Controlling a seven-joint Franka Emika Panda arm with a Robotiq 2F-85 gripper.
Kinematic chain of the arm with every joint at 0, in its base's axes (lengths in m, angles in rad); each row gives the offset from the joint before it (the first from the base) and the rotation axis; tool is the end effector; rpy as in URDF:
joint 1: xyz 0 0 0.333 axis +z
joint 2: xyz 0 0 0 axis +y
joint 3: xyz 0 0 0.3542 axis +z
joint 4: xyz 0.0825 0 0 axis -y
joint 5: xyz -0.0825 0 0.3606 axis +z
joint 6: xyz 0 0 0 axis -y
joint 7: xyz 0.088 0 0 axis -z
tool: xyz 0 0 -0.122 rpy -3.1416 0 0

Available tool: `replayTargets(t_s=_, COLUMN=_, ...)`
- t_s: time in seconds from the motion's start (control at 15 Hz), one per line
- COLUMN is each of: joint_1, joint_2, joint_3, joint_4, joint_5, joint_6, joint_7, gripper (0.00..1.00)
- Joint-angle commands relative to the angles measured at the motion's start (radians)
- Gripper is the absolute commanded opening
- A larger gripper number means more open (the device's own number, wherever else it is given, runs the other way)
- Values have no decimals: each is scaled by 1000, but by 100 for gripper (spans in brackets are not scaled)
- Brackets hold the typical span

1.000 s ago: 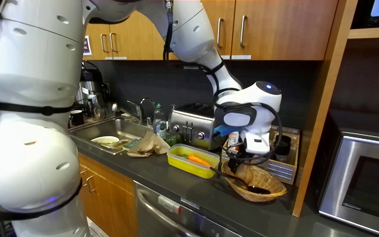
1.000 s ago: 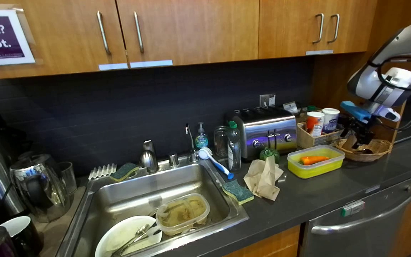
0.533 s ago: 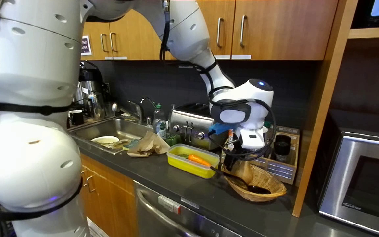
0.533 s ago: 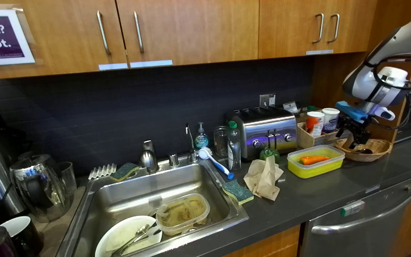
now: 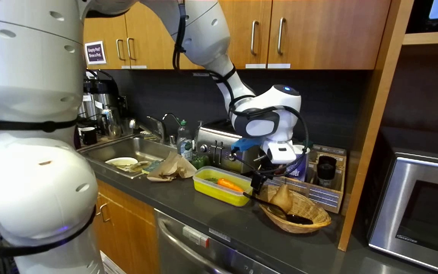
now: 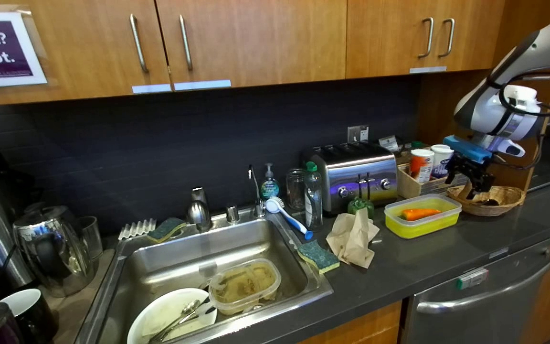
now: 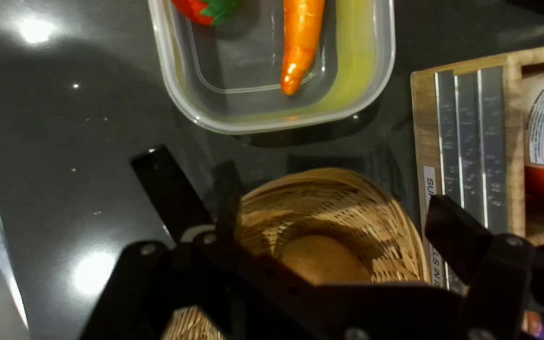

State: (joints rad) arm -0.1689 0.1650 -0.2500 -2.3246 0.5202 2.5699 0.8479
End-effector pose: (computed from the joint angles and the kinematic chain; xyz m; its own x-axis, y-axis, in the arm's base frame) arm 0.4745 -0.2144 0.3199 -0.0979 -0.9791 -0.1784 -0.9700 0.1340 -0.2030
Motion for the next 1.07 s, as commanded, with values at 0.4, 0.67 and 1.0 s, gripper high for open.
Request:
replayTargets(t_s=0.4, joint_1=52, joint_2=-153, joint_3=27, joint_4=-152, joint_5=-312, joint_6=24, joint_7=173, gripper=100)
replayTargets(t_s=0.67, joint_1=49, joint_2=-204, joint_3=55, joint_4=-192, joint_5=-418, joint_6=11, joint_7=240, gripper=100)
replayTargets(t_s=1.0, joint_1=37, joint_2=-278, joint_3=90, joint_4=-254, joint_5=-500, joint_6=18, joint_7=290, gripper=100)
